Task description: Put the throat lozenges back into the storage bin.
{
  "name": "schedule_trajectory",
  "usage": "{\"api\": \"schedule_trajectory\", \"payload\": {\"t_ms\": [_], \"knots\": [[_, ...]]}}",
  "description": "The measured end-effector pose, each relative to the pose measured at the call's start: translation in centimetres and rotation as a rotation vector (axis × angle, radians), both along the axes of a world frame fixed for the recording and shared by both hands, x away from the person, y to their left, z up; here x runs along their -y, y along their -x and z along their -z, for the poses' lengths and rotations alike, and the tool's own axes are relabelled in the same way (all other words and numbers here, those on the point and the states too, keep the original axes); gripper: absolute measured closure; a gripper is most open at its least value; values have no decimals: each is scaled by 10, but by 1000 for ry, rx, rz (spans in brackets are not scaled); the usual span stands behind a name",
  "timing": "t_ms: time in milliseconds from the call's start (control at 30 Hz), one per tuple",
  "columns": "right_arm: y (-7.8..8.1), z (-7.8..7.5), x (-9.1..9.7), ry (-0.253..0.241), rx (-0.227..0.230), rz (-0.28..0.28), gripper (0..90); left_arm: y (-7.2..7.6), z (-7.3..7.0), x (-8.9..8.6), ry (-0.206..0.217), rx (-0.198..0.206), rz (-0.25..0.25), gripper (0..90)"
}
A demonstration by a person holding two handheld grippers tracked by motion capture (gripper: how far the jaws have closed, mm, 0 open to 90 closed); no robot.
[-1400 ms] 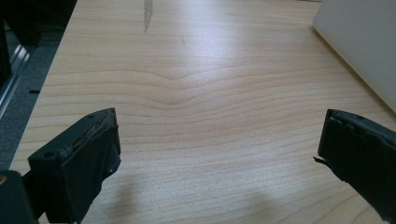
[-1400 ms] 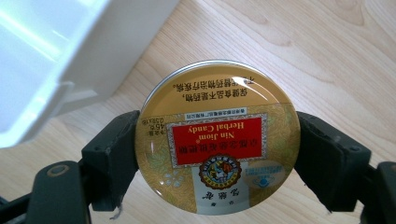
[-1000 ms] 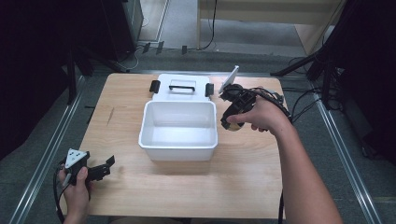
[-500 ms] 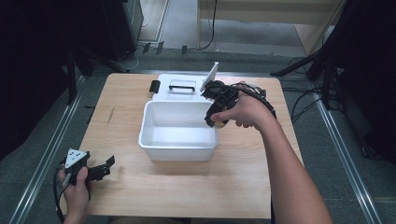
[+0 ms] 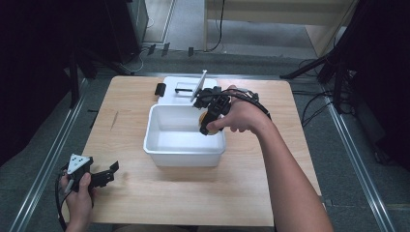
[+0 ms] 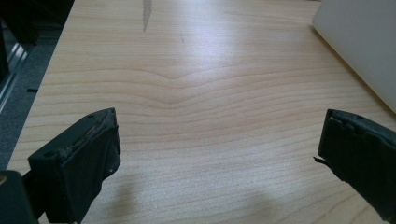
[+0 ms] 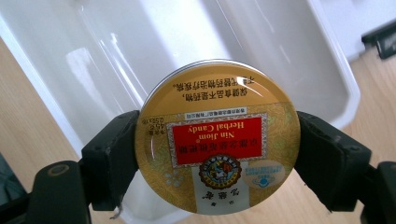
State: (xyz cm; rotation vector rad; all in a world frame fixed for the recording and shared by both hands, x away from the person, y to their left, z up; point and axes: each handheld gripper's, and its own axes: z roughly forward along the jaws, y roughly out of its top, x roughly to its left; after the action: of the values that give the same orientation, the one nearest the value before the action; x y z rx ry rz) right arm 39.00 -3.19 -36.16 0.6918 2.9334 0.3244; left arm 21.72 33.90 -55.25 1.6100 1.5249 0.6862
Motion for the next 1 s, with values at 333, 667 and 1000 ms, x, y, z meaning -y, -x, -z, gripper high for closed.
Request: {"api": "schedule_trajectory", "payload": {"t_ms": [333,667,1000], "knots": [[-2,22,-12,40,18,-108,204,0,0,-1,3,-1,2,0],[-6,45,-9,63,32,-121,204,0,0,0,3,-2,4,0],[-6,64,-10,108,36,-142,204,0,0,0,0,-3,6,0]]}}
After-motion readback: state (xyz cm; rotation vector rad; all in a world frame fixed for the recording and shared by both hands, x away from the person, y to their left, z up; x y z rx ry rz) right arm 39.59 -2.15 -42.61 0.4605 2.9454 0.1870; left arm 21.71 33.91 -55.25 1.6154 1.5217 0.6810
